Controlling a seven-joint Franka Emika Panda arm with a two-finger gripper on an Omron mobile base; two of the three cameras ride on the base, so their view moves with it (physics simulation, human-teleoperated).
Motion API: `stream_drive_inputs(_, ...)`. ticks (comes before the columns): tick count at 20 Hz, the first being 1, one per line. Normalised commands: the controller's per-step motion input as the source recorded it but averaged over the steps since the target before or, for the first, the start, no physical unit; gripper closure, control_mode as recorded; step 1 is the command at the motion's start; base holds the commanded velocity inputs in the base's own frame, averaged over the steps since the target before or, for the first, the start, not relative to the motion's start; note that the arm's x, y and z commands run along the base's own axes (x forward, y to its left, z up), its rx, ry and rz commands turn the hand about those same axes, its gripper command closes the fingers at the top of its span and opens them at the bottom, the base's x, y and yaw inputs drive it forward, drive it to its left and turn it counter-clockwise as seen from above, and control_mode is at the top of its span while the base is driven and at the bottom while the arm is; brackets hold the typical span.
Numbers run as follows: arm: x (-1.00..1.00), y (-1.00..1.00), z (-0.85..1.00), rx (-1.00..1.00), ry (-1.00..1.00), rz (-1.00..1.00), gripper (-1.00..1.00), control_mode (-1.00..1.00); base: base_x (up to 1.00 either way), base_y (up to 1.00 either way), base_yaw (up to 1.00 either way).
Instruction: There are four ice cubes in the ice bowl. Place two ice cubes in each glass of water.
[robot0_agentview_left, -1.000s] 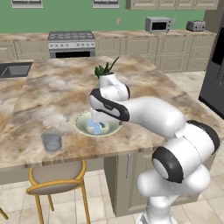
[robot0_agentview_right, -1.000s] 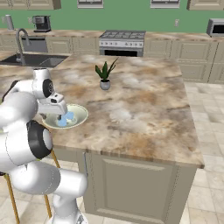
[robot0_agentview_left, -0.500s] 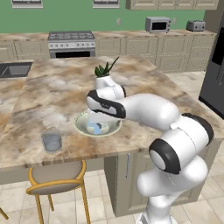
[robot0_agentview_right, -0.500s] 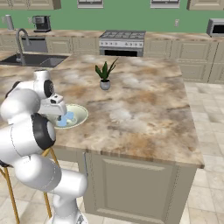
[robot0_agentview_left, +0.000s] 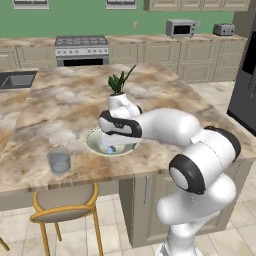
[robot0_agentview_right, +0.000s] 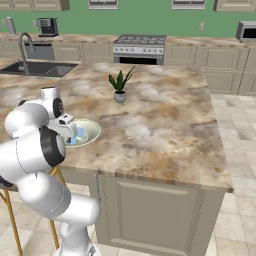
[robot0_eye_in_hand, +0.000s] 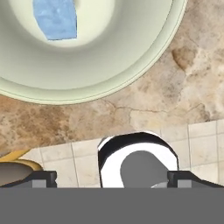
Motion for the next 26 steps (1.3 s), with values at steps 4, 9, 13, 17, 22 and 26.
stream_drive_inputs(4, 0.21, 0.00, -0.08, 0.00, 0.00, -0.01, -1.00, -1.00, 0.00, 0.00, 0.00)
stream_drive_inputs(9, 0.33, 0.01, -0.07, 0.00, 0.00, 0.00, -1.00, -1.00, 0.00, 0.00, 0.00)
stream_drive_inputs(13, 0.41, 0.03, -0.21, 0.00, 0.00, 0.00, -1.00, -1.00, 0.00, 0.00, 0.00)
stream_drive_inputs(17, 0.39, 0.07, -0.28, 0.00, 0.00, 0.00, -1.00, -1.00, 0.00, 0.00, 0.00)
stream_drive_inputs(22, 0.30, 0.23, -0.21, 0.00, 0.00, 0.00, -1.00, -1.00, 0.00, 0.00, 0.00)
stream_drive_inputs(26, 0.24, 0.29, -0.06, 0.00, 0.00, 0.00, -1.00, -1.00, 0.00, 0.00, 0.00)
